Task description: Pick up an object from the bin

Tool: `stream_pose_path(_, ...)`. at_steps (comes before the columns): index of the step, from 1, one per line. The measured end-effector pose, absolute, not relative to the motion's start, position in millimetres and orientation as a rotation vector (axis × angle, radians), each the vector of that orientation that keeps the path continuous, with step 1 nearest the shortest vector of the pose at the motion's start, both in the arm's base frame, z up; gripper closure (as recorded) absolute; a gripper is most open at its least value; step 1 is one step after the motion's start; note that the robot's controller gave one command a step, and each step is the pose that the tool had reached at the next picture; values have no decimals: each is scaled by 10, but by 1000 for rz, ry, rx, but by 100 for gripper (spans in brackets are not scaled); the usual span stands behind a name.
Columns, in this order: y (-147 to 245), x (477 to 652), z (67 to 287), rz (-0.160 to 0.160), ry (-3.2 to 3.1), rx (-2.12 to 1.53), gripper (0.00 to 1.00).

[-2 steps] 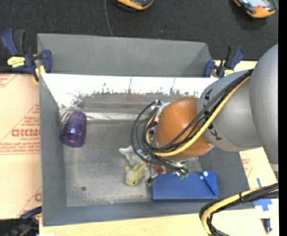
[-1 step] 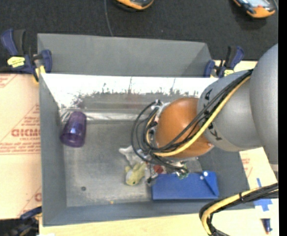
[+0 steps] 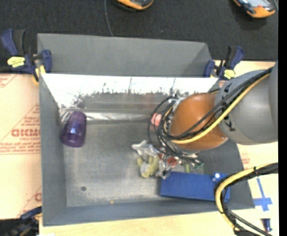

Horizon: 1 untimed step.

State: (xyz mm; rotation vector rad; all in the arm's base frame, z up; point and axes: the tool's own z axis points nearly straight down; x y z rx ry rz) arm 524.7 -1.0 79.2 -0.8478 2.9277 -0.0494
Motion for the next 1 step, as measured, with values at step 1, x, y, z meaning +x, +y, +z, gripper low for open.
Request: stream_pose_path(1,249,5080,1630,-50,2959,-783,100)
